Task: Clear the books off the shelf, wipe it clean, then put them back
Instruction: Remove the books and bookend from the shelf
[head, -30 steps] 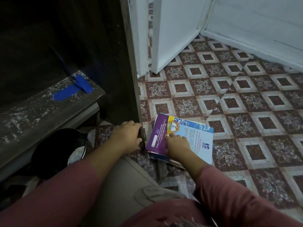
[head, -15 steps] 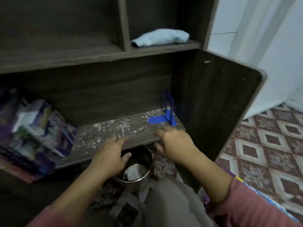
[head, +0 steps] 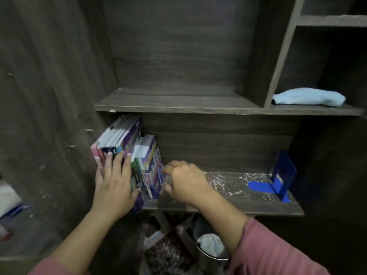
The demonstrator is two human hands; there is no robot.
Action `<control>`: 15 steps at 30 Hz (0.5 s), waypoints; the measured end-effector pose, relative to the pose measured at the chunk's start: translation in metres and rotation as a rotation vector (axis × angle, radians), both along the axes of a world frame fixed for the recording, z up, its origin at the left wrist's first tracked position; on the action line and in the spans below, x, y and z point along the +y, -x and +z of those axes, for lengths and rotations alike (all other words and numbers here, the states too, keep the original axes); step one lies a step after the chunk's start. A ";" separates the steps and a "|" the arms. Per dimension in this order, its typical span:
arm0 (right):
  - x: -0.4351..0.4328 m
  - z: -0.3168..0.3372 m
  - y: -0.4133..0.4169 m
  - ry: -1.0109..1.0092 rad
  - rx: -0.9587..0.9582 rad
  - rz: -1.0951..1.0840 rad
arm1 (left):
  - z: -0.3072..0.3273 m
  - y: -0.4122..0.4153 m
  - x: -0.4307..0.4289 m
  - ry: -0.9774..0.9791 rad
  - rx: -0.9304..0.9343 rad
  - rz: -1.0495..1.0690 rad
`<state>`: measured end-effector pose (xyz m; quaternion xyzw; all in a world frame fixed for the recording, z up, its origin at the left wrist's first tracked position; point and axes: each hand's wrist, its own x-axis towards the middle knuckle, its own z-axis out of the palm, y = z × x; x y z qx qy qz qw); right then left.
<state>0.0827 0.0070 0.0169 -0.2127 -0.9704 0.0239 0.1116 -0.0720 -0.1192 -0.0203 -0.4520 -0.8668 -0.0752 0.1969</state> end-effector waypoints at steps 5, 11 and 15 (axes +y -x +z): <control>0.013 -0.013 0.054 0.012 -0.003 0.062 | 0.005 0.015 0.005 -0.025 0.075 -0.026; 0.028 -0.023 0.094 -0.071 -0.151 0.088 | 0.000 0.020 0.009 0.011 0.126 0.010; 0.033 -0.031 0.107 -0.122 -0.207 0.132 | -0.003 0.023 0.009 0.065 0.180 0.065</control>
